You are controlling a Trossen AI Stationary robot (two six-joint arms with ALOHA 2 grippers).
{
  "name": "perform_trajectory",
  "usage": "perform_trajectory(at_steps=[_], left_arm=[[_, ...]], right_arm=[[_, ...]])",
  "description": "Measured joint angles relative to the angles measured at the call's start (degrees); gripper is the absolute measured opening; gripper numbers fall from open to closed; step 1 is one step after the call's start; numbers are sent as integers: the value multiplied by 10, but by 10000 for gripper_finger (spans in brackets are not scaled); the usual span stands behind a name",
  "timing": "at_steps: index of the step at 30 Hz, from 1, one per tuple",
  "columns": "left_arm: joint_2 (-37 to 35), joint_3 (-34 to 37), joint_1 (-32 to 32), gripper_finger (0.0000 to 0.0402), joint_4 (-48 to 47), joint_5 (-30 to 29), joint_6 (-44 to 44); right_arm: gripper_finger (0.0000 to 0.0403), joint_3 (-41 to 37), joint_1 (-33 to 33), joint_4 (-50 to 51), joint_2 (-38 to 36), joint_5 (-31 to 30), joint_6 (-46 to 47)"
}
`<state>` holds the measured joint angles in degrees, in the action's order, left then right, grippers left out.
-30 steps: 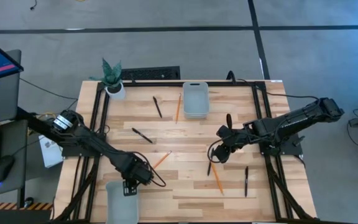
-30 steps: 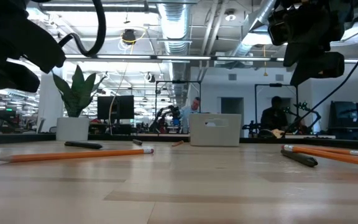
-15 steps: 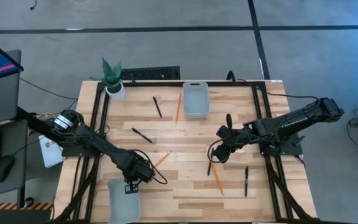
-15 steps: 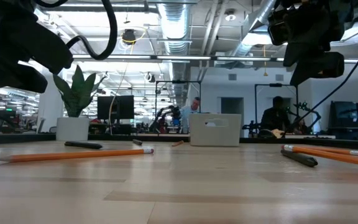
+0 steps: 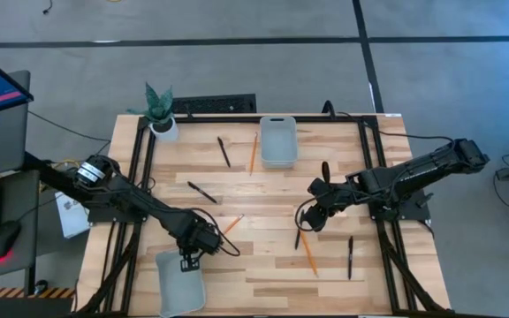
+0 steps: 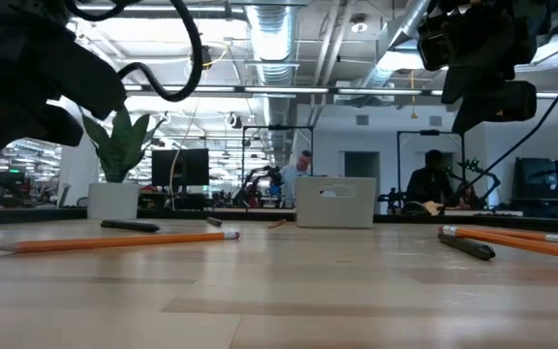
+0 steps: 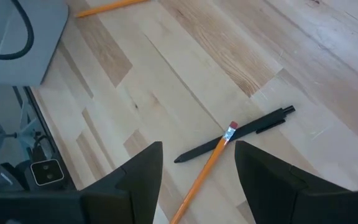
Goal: Sort pens & pencils
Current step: Move the bottom gray bin to the top left of the table
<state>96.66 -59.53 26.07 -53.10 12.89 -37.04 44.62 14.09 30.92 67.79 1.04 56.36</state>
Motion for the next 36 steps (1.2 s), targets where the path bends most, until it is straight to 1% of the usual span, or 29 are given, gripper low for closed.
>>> perform_trajectory(at_steps=[4, 9, 15, 21, 26, 31, 33, 36], left_arm=[[0, -12, -15, 1, -10, 13, 30], [-8, -52, -44, 1, -51, 9, 67], [-12, -138, -93, 1, -148, -43, 123], [-11, -238, -157, 1, -220, -94, 187], [-11, -324, -222, 1, -260, -156, 237], [-11, -401, -289, 1, -301, -233, 288], [-11, -422, -317, 1, -317, -248, 308], [-11, -441, -361, 1, -324, -252, 339]], right_arm=[[221, 0, 0, 0, 0, 0, -21], [221, 0, 0, 1, 0, 0, -30], [221, 0, 0, 2, 0, 0, -43], [221, 0, 0, 0, 0, 0, -43], [221, 0, 0, 0, 0, 0, -44], [221, 0, -4, -2, 0, 0, -44], [221, 0, -12, -6, 0, 1, -44], [221, 0, -31, -20, 0, 0, -44]])
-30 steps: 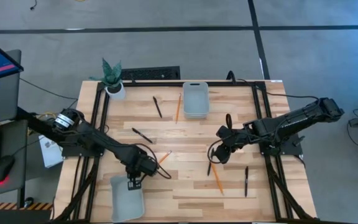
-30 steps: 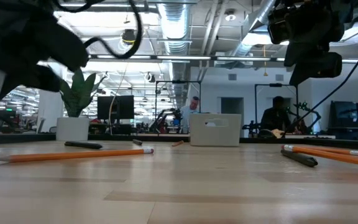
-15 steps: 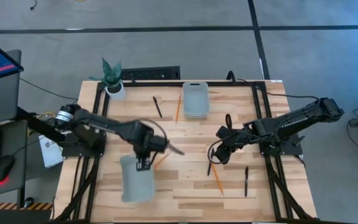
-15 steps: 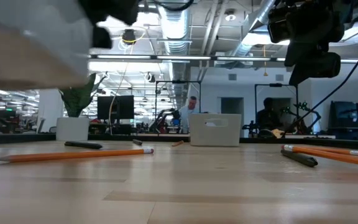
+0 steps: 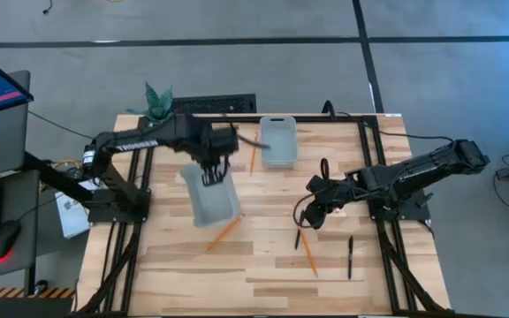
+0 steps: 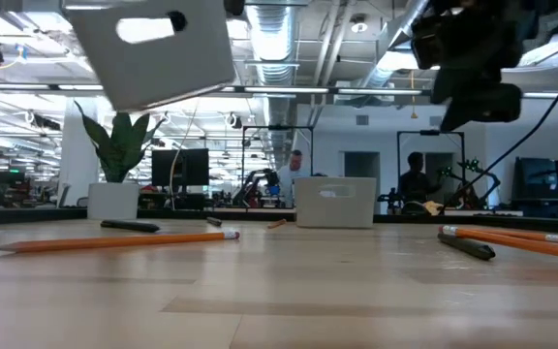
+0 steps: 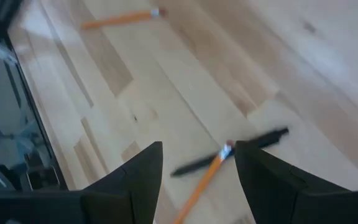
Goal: Sort pens & pencils
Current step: Move the bottom gray bin to the top left of the table
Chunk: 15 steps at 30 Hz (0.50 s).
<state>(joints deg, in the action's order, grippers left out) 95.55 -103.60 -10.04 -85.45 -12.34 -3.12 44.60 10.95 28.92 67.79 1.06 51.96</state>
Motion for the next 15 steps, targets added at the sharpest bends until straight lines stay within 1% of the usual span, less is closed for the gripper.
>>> perform_trajectory(at_steps=[8, 13, 15], left_arm=[[2, -2, -113, 1, -8, -1, 103], [2, -2, -166, 1, -7, -1, 139], [2, -2, -183, 1, -6, 4, 160]], right_arm=[[221, 0, -50, -30, 0, 0, -1], [221, 0, -83, -32, 0, -13, -2], [221, 0, -100, -42, 0, -13, -17]])
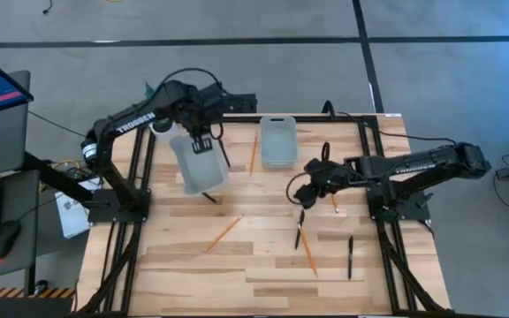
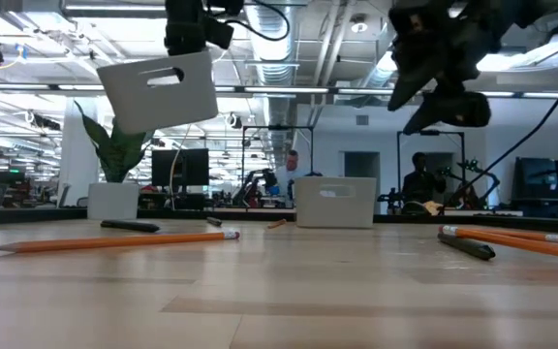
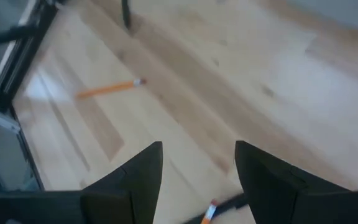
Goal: Sort pens & pencils
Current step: Move the bottom gray bin to the top left of the table
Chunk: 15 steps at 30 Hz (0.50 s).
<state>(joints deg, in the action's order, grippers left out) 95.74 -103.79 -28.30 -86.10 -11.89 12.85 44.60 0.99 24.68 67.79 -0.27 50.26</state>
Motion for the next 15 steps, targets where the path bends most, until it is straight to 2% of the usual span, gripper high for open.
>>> perform_trajectory(at_steps=[9, 15], left_arm=[[0, 0, -72, 1, 0, 8, 59], [0, 0, -109, 1, -6, 11, 69]], right_arm=[[221, 0, -91, -144, 0, 4, -55], [221, 0, -144, -193, 1, 42, -82]])
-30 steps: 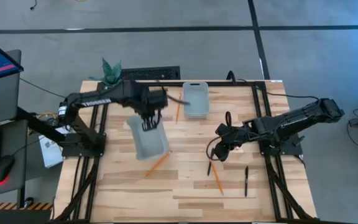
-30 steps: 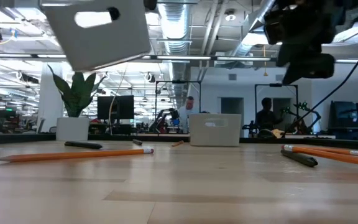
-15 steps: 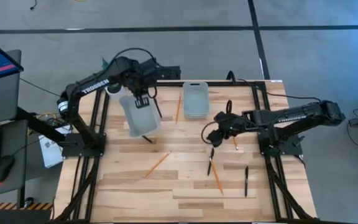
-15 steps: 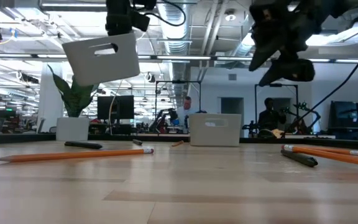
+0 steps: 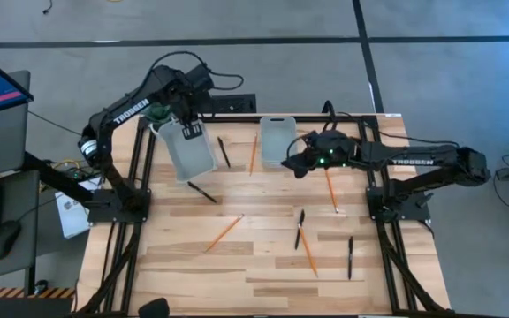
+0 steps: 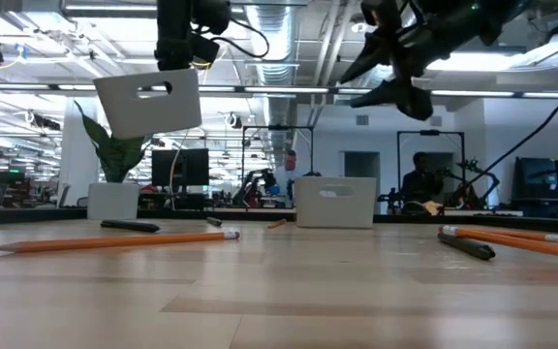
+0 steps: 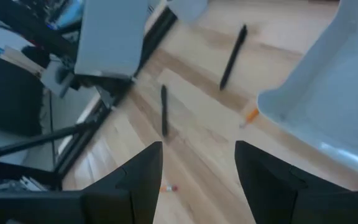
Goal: Sort pens & pencils
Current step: Move the bottom gray bin to the top left of the table
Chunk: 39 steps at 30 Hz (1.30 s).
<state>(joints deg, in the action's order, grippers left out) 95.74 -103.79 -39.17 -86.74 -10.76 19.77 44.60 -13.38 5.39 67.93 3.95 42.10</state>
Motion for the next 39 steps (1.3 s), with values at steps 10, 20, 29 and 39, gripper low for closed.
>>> perform_trajectory(at_steps=[10, 20, 29, 39], left_arm=[[0, 0, -18, 1, 2, 18, 31], [0, 0, -23, 1, 20, 38, 69], [0, 17, -42, 1, 63, 28, 94], [0, 91, -51, 1, 150, 34, 167]], right_arm=[[221, 0, -31, -19, 8, 5, -2], [221, 0, -58, 15, 8, 5, -31], [221, 0, -59, 15, 8, 5, -31], [221, 0, -59, 15, 8, 2, -31]])
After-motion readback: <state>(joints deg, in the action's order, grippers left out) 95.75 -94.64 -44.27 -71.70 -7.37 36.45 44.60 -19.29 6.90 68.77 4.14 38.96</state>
